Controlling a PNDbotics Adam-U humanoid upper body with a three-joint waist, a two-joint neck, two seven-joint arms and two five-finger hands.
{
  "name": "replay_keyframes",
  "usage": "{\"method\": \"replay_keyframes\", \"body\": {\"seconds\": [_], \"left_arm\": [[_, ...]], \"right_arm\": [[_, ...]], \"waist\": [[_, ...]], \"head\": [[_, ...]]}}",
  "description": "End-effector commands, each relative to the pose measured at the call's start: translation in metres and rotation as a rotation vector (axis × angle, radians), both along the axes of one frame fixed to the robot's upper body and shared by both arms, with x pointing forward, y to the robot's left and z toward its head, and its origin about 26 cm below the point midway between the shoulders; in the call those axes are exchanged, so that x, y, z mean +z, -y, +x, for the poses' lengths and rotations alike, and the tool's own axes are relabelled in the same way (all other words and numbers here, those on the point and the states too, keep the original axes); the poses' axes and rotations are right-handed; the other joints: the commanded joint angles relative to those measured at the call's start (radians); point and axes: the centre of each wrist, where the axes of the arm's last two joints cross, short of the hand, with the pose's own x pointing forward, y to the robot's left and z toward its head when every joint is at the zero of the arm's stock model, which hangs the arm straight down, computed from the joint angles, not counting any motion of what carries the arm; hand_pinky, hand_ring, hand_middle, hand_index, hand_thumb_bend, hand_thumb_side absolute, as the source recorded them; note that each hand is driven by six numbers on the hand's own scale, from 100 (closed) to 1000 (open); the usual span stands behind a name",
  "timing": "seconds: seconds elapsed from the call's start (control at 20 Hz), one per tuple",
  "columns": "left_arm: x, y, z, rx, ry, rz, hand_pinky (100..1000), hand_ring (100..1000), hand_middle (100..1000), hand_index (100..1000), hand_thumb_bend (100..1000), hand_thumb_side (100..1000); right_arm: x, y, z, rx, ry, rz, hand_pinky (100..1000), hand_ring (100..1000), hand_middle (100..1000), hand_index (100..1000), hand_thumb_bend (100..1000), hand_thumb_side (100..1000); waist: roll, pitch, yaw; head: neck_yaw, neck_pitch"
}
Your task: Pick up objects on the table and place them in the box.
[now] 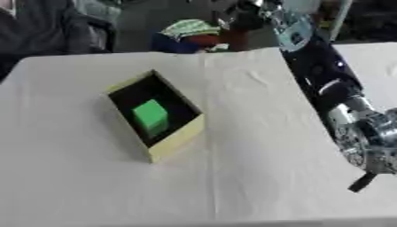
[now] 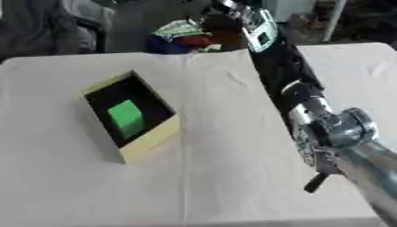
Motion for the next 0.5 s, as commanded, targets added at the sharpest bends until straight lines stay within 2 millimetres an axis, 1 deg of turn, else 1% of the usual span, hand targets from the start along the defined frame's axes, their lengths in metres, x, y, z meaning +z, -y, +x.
{"method": "replay_keyframes", "body": {"seconds": [0.05,0.25,0.5], "left_arm": [[0.0075,-0.0022,-0.0021,0.007,0.030,0.012,646,649,723,813,529,611],[0.0073,-0.0025,-0.0022,0.008,0.028,0.013,646,649,724,813,529,609],[0.0070,-0.0027,-0.0023,0.008,0.026,0.014,646,649,724,813,530,613]], "right_arm": [[0.0159,0.0219,-0.0027,-0.098,0.025,0.091,778,1000,837,932,100,482],[0.0110,0.0304,-0.0049,-0.179,0.001,0.168,775,1000,834,928,100,486],[0.0078,0.0318,-0.0056,-0.256,-0.021,0.226,774,1000,834,928,100,490]], "waist": [[0.002,-0.015,0.001],[0.003,-0.017,-0.001],[0.004,-0.018,-0.001]], "head": [[0.002,0.006],[0.003,0.007],[0.003,0.008]]}}
